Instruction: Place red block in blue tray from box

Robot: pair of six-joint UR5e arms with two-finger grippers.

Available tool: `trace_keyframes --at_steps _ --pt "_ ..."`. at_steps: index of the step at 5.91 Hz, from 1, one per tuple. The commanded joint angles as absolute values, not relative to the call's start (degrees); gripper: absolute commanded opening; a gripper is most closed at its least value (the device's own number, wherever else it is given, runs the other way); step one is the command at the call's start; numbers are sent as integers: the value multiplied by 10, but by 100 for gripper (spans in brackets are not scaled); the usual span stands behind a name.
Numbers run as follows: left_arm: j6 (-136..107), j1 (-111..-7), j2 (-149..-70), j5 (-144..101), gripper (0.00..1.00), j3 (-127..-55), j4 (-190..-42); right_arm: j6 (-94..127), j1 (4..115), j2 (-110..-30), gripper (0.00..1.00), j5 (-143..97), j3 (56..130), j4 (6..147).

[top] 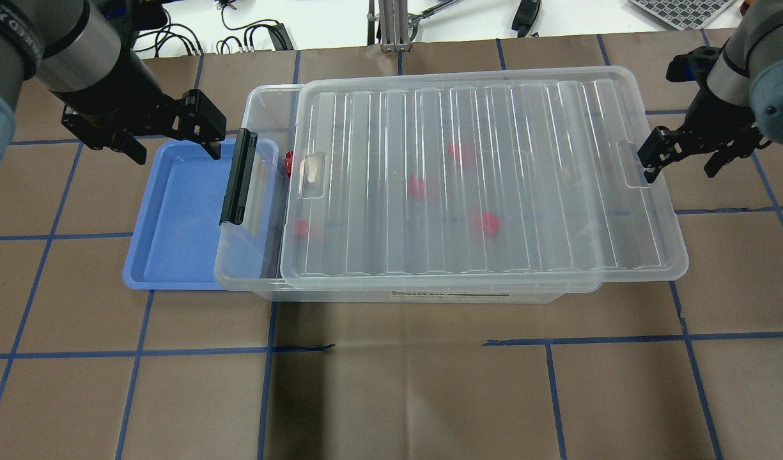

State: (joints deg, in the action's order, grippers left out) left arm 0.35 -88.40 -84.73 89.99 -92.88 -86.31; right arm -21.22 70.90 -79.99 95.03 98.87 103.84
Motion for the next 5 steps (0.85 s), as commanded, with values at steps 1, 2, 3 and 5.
trace_keyframes --at_steps 1,2,3,5 --pt "4 -884 -847 899 98 -929 -863 -244 697 -800 100 966 990 1050" --pt "4 -884 -847 900 98 -929 -863 -251 693 -800 100 966 988 1051" --pt "9 -884 -847 903 98 -929 -863 -288 686 -799 100 981 990 1066" --pt "80 -892 -847 901 98 -932 -869 -321 662 -795 100 982 987 1074"
